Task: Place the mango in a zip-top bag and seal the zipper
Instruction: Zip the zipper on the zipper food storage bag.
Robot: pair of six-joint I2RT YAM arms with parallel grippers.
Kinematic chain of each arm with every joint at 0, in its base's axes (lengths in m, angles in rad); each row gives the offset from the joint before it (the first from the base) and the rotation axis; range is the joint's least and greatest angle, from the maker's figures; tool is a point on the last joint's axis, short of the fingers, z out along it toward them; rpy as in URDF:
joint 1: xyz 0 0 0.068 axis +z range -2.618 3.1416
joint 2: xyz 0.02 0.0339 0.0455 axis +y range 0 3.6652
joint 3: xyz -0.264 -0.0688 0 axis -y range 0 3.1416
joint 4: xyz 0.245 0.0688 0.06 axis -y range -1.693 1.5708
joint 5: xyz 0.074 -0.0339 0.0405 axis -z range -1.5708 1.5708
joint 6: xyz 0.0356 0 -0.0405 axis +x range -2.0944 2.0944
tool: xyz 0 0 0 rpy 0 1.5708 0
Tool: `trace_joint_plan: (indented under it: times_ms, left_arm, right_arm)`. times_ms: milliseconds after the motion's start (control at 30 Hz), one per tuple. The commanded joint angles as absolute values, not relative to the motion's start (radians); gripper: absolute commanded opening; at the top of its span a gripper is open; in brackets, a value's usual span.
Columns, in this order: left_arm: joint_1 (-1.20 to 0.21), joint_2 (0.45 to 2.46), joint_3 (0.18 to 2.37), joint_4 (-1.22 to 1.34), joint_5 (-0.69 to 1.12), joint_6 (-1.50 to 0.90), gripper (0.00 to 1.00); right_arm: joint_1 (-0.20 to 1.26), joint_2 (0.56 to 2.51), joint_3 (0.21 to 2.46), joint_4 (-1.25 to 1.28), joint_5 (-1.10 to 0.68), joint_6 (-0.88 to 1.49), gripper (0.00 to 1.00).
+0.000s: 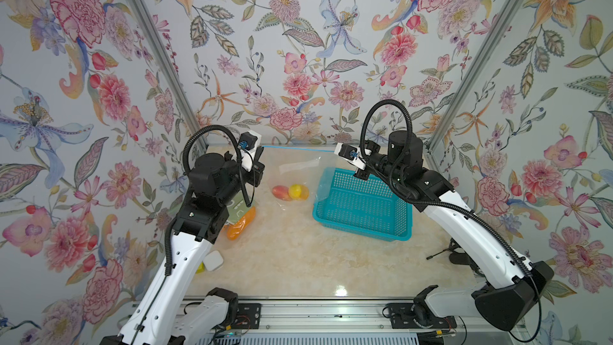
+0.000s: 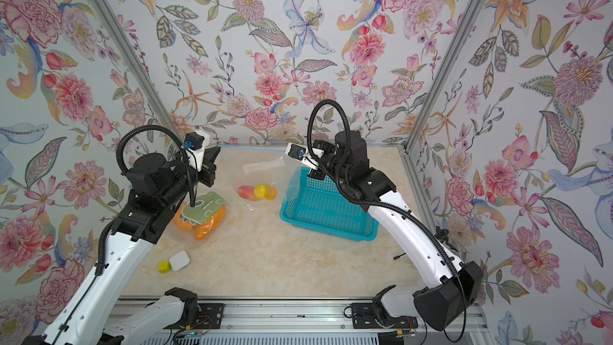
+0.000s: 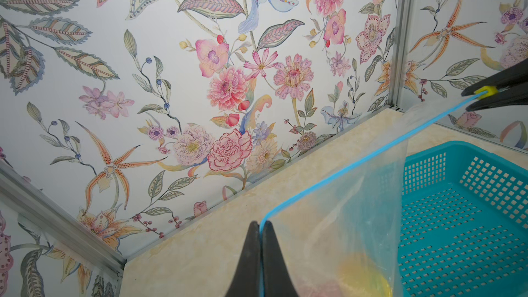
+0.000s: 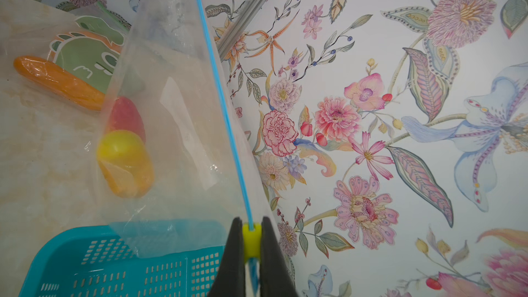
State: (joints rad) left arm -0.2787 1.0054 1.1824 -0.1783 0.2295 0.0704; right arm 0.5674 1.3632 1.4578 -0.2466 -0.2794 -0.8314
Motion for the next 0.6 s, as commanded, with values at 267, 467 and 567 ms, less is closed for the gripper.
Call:
trace_joint_plan:
  times_ms: [267, 467, 567]
  left_arm:
    - [-0.23, 0.963, 1.187, -0.114, 0.048, 0.021, 0.0]
    - [-0.229, 0.937, 1.168, -0.094, -0.096, -0.026, 0.0]
    - [-0.23, 0.903, 1.141, -0.106, -0.086, -0.063, 0.0]
  right_arm:
    - [0.627, 1.478, 1.515, -0.087, -0.285, -0.747, 0.0]
    - [0.69, 1.665, 1.687, -0.066, -0.228, -0.718, 0.0]
    - [0.697, 1.728, 1.755, -0.052, -0.227, -0.69, 0.02]
